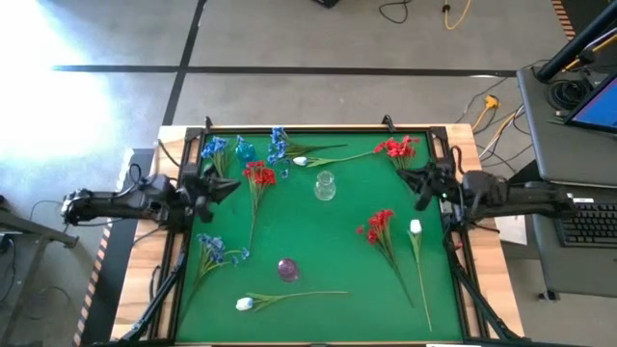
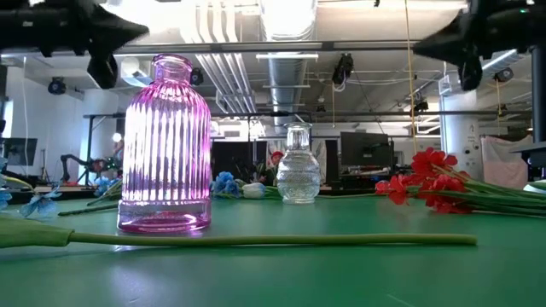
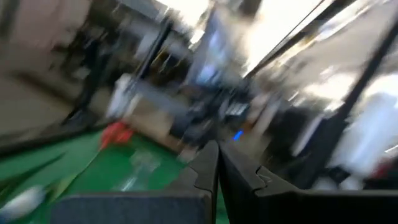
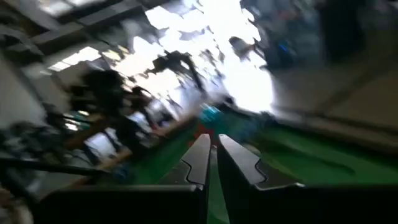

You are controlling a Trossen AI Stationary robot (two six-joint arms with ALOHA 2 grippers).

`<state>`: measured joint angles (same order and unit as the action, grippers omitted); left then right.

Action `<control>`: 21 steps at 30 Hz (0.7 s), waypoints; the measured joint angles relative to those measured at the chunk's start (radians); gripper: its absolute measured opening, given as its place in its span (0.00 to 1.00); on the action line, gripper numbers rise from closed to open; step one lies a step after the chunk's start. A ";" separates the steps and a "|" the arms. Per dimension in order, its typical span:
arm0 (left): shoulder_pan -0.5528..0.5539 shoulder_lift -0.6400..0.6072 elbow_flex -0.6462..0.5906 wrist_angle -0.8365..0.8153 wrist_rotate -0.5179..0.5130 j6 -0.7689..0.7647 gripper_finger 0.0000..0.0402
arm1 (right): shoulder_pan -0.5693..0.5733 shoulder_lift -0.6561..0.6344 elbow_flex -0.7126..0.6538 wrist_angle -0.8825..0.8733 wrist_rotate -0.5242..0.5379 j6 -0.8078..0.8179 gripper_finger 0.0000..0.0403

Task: Sort flowers into vase by color
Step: Put the bottom red flowers into the transparent vase

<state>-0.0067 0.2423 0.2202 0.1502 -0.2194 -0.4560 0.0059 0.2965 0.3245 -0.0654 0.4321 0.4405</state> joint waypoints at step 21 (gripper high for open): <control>0.000 0.458 0.431 -0.453 0.060 0.024 0.00 | -0.005 0.360 0.405 -0.386 -0.068 0.257 0.06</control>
<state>-0.0071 0.7001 0.6509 -0.3024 -0.1597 -0.4322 0.0013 0.6565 0.7293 -0.4516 0.3637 0.6978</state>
